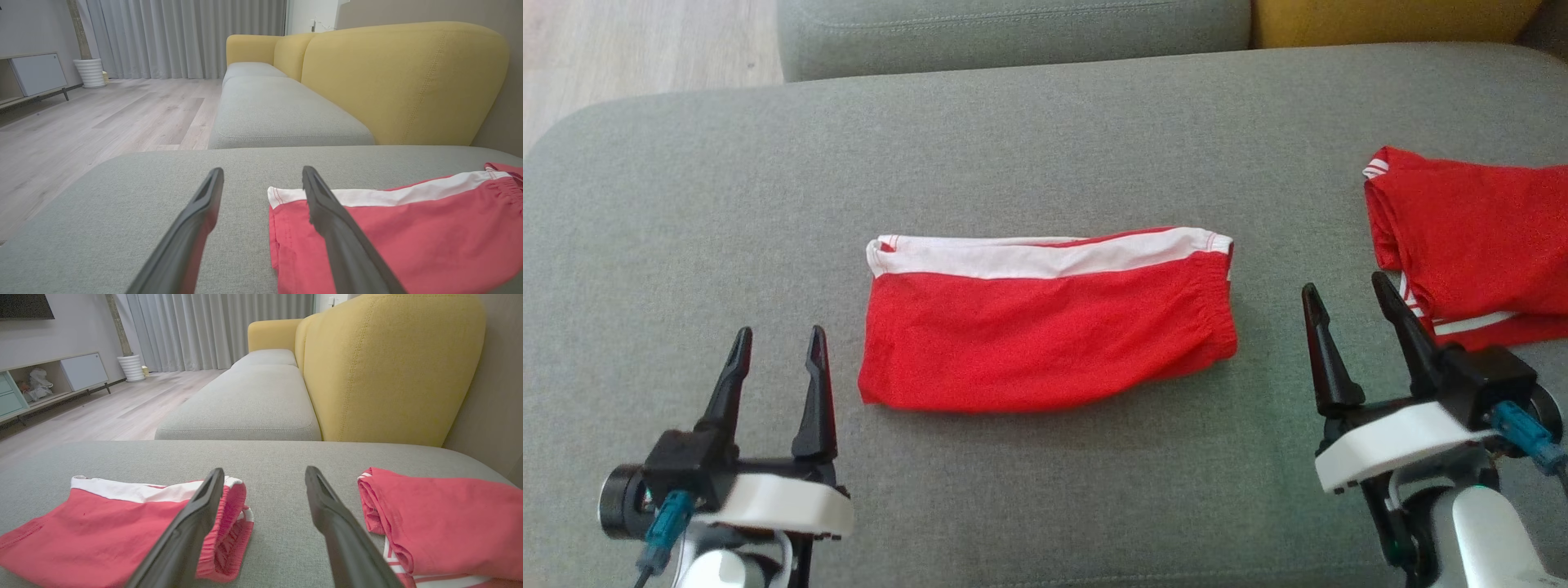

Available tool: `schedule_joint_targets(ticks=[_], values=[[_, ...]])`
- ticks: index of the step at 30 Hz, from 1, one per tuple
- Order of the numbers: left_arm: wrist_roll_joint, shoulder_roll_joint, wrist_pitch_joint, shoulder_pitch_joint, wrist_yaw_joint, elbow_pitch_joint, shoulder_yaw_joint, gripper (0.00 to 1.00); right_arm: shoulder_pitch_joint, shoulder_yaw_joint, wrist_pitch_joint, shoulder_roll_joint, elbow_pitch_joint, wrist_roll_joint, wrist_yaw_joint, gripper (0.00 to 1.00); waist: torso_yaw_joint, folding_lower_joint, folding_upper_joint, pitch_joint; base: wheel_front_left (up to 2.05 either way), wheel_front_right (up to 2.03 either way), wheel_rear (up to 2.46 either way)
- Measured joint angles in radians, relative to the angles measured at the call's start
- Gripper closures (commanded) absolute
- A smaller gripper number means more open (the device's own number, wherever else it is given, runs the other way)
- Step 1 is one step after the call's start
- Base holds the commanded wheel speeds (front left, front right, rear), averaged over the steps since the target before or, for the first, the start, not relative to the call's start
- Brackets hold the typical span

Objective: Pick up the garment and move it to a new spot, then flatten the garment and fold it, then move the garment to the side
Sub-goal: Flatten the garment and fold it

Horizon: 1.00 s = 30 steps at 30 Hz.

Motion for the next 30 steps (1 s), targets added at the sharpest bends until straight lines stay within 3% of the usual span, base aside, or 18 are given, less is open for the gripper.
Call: schedule_joint_targets(ticks=[10,18,24,30], values=[[0.0,0.001,0.003,-0.007,-0.001,0.0,-0.017,0.0,-0.003,0.005,0.01,0.0,0.042,0.002,0.0,0.0,0.025,0.0,0.0,0.023,0.0,0.0,0.0],[0.0,-0.011,-0.001,-0.082,-0.018,0.026,-0.039,0.0,-0.158,0.075,0.011,0.0,0.27,0.012,0.0,0.0,0.074,0.0,0.0,0.082,0.0,0.0,0.0],[-0.002,-0.04,-0.002,-0.119,-0.036,0.064,-0.064,0.0,-0.218,0.002,-0.006,-0.001,0.494,0.01,0.0,0.0,0.128,0.0001,0.0,0.121,0.0,0.0,0.0],[-0.002,-0.052,-0.003,-0.151,-0.037,0.069,-0.064,0.0,-0.281,-0.008,-0.015,-0.001,0.579,0.045,0.0,0.0,0.147,0.0001,0.0,0.151,0.0,0.0,0.0]])
